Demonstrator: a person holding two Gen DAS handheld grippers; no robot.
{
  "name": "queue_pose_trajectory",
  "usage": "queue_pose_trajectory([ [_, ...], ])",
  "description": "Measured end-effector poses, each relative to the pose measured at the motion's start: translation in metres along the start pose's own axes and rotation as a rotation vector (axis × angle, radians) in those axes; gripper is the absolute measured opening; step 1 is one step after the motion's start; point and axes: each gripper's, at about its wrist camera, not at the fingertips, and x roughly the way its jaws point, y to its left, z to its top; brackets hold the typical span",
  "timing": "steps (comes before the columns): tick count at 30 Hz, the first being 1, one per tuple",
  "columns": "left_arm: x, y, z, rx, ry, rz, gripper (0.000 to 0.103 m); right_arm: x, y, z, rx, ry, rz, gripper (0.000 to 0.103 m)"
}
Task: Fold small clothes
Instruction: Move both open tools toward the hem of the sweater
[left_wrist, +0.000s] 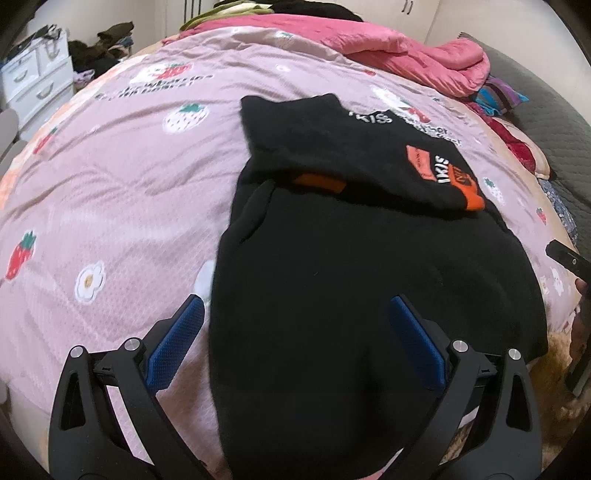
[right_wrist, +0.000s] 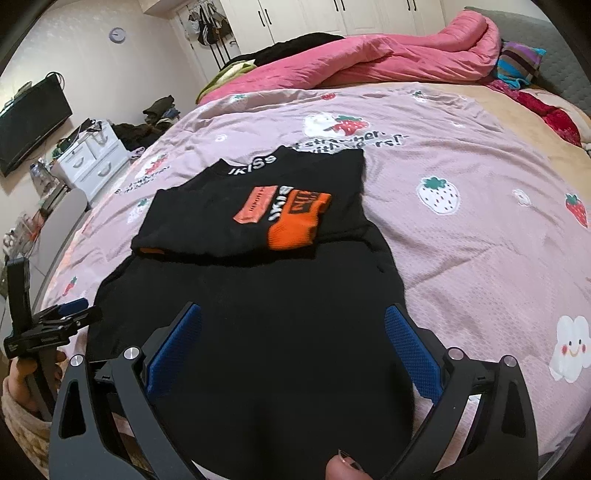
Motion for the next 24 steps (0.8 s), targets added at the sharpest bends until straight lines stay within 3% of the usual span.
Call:
queue_pose_trajectory([
  [12,-0.009,0.033,-0.024,-0.103,0.039,-0.088,0.094,-0.001,-0.007,-0.010,-0.014,0.040,-0.025,0.099],
  [24,-0.027,0.032,-0.054,-0.137,0.048,-0.196,0.090,-0.007,-0.014,-0.014,-0.002,0.044,-0.025,0.099],
])
